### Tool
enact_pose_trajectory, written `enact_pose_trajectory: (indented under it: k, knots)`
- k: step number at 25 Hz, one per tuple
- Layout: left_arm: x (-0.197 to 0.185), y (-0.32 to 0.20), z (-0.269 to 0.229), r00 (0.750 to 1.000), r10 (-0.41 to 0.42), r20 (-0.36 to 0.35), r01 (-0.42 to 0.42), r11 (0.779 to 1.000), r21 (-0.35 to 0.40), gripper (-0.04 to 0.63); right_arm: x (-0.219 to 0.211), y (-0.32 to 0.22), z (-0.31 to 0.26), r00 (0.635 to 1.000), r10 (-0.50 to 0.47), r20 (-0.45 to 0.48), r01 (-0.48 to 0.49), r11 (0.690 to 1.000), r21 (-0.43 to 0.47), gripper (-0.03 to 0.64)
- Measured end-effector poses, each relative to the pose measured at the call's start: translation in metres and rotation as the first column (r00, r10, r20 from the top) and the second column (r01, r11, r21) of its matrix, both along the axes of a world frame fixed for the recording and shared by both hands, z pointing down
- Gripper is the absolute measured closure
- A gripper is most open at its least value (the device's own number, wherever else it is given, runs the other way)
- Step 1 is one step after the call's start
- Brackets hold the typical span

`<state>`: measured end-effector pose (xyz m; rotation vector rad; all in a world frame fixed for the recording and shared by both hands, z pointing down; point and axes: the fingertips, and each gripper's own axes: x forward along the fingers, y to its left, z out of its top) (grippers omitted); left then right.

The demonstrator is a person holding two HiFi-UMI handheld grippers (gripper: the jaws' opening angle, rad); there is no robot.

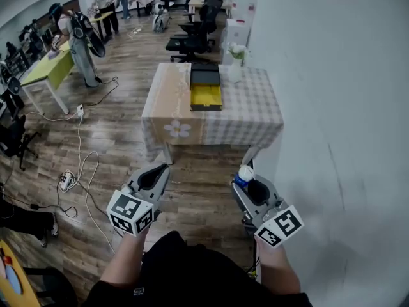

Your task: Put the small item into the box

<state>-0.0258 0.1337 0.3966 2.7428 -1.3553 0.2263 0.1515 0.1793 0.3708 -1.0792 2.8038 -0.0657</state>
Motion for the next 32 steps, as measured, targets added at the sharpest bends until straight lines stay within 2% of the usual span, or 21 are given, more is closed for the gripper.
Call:
enact_pose_trajectory:
  k: [4, 13, 25, 32]
  knots:
    - [0.001, -0.013, 0.005, 1.000, -0.016, 0.001, 0.016, 1.000, -0.014, 0.571, 0.010, -0.012, 0.007, 1.000, 0.011, 0.008, -0.011, 1.000, -0.019, 0.474]
    - [0.005, -0.068, 0.012, 1.000, 0.016, -0.016, -0.016, 1.000, -0.003, 0.571, 0.004, -0.061, 0.014, 1.000, 0.022, -0.012, -0.022, 0.999, -0.038, 0.474]
    - [-0.029, -0.181, 0.024, 0.999, 0.036, -0.033, -0.037, 0.999, -0.025, 0.572, -0.027, -0.175, 0.016, 0.997, 0.063, -0.054, -0.067, 0.994, -0.087, 0.474]
    - [-0.062, -0.235, 0.028, 0.998, 0.046, -0.037, -0.047, 0.998, -0.030, 0.571, -0.069, -0.239, 0.018, 0.996, 0.048, -0.070, -0.056, 0.992, -0.115, 0.474]
